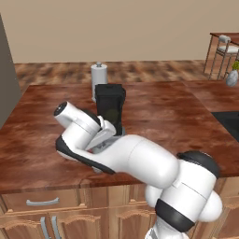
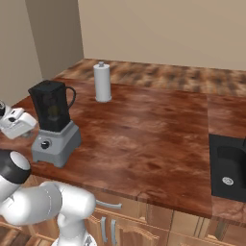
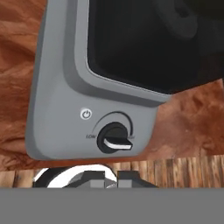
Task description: Grab the lemon and onion from the fridge, place them in the blender, close the lid, and turn on the blender to create a marinade.
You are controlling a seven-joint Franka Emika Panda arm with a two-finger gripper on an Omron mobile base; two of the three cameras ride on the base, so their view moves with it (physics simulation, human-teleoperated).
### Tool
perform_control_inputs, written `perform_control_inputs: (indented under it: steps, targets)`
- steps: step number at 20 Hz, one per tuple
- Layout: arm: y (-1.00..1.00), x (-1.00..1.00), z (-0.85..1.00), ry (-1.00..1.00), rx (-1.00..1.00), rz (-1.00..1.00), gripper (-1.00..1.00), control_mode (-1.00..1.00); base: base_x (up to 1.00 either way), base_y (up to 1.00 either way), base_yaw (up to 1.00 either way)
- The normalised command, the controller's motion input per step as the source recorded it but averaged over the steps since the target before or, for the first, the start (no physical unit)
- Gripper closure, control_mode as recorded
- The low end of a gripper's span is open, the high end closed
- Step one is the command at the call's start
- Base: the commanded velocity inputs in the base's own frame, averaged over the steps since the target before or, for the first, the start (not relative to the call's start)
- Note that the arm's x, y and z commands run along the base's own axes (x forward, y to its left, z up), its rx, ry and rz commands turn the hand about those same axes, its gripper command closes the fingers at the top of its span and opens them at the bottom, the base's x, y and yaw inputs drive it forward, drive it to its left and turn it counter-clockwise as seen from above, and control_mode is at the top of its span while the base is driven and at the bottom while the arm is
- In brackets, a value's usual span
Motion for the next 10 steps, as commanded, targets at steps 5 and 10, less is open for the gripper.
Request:
perform_control_inputs:
  steps: [5,10]
  targets:
    - [0.00,0.07,-0.21,0.04,-0.01,0.00,1.00,-1.00,0.00,0.00,0.00]
    - [-0.02,0.15,-0.17,0.03,0.00,0.00,1.00,-1.00,0.00,0.00,0.00]
